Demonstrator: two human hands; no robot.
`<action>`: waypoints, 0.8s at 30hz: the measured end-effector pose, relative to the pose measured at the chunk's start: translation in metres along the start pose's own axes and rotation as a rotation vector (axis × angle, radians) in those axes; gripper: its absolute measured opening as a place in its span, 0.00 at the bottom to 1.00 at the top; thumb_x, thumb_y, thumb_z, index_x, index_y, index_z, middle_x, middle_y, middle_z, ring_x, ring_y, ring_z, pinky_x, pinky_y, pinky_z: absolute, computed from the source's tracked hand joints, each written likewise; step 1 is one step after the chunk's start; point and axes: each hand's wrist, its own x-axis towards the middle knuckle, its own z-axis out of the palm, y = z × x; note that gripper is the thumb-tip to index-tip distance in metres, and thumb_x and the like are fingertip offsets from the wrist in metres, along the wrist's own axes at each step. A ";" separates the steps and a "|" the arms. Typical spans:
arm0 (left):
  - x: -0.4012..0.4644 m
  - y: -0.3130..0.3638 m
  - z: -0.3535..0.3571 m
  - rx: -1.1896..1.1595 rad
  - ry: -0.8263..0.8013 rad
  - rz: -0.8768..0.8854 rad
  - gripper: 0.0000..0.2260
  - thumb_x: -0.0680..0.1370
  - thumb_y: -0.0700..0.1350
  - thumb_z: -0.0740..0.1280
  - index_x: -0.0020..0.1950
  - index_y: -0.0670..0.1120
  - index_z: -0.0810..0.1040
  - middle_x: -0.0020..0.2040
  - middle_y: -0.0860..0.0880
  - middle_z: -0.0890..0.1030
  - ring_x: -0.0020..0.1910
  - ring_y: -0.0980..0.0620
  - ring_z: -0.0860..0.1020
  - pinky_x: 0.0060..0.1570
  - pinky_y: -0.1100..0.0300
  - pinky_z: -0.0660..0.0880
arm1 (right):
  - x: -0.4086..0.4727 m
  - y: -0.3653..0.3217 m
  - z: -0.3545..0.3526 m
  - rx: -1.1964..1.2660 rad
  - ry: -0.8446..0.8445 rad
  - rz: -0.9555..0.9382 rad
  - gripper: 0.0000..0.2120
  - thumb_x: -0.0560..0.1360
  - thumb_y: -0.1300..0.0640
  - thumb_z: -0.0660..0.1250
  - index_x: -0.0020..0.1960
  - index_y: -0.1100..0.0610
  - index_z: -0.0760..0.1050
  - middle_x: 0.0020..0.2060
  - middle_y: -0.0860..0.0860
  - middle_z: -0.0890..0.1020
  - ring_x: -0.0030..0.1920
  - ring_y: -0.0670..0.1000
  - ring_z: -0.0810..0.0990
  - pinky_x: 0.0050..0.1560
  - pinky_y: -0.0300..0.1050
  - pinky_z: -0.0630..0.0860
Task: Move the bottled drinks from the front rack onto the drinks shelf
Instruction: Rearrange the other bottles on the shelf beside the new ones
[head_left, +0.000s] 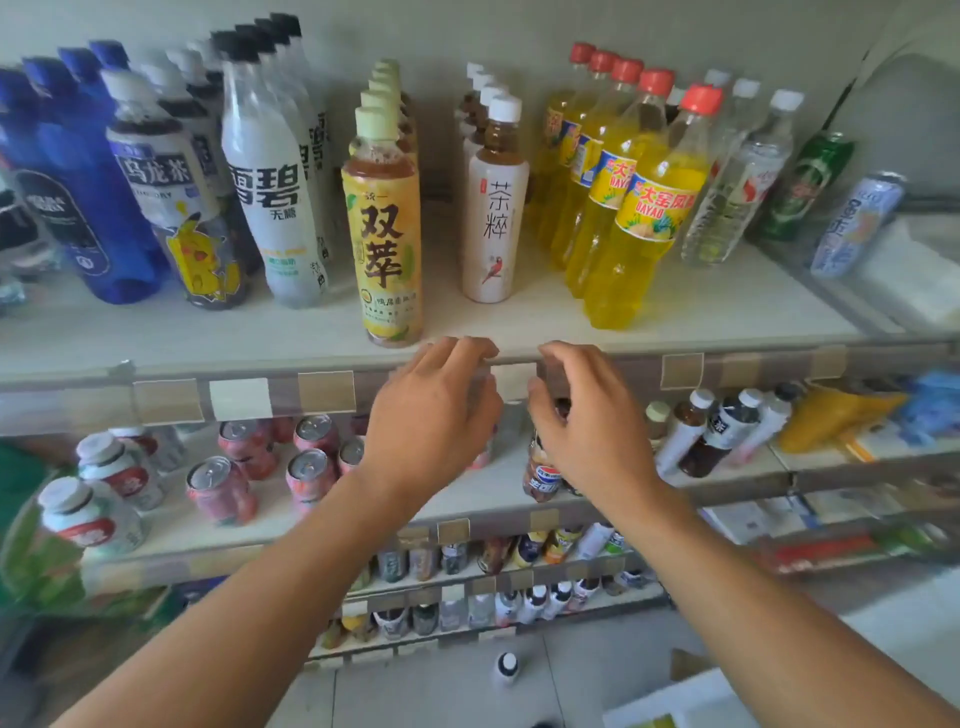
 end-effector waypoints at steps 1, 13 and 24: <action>-0.010 0.001 0.005 -0.011 -0.015 0.015 0.11 0.76 0.46 0.63 0.56 0.46 0.78 0.47 0.50 0.81 0.45 0.45 0.80 0.37 0.55 0.75 | -0.014 0.003 0.003 0.005 -0.003 0.006 0.16 0.78 0.53 0.63 0.61 0.59 0.74 0.53 0.53 0.80 0.54 0.53 0.77 0.52 0.47 0.75; -0.146 -0.021 0.125 -0.064 -0.465 -0.187 0.13 0.76 0.48 0.60 0.56 0.46 0.76 0.49 0.46 0.80 0.44 0.38 0.80 0.34 0.50 0.76 | -0.175 0.084 0.068 -0.070 -0.343 0.234 0.13 0.75 0.53 0.62 0.55 0.60 0.76 0.45 0.54 0.80 0.47 0.58 0.79 0.40 0.51 0.76; -0.330 -0.086 0.264 -0.062 -0.766 -0.567 0.11 0.79 0.47 0.64 0.61 0.51 0.76 0.54 0.52 0.80 0.51 0.50 0.79 0.45 0.54 0.77 | -0.362 0.177 0.195 -0.038 -0.792 0.584 0.15 0.78 0.55 0.65 0.63 0.59 0.73 0.57 0.55 0.79 0.54 0.57 0.80 0.46 0.48 0.76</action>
